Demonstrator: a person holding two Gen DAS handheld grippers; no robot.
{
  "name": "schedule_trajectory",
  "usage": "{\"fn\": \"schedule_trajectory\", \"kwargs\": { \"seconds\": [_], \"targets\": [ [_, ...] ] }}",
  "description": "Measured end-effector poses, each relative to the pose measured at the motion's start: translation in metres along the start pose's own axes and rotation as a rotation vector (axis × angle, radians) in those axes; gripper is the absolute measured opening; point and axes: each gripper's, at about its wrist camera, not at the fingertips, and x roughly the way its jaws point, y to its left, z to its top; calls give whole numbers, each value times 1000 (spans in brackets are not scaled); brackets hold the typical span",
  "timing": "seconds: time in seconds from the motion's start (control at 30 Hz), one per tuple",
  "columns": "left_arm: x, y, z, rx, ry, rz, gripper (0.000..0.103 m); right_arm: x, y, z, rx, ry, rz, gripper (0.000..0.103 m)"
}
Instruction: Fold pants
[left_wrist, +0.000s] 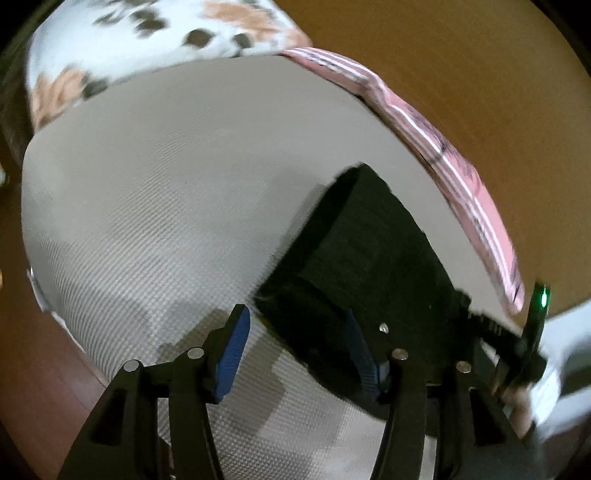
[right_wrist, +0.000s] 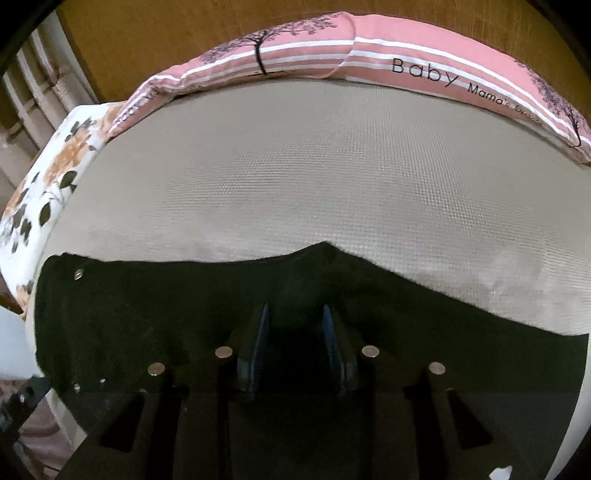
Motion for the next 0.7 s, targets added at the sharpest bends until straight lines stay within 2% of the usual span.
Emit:
{"fn": "schedule_trajectory", "kwargs": {
  "seconds": [0.07,0.17,0.3,0.5,0.7],
  "targets": [
    [-1,6,1,-32,-8,-6,55,-2,4,-6,-1,3,31,29],
    [0,6,1,-49,-7,-34,55,-5,19,-17,-37,-8,24,28],
    [8,5,-3,-64,52,-86,55,-7,26,-30,-56,-22,12,28],
    [24,11,-8,-137,117,-128,55,-14,19,-37,-5,-31,61,28],
    [30,14,-8,-163,100,-156,55,-22,20,-46,-10,-61,67,29]
  ]
}}
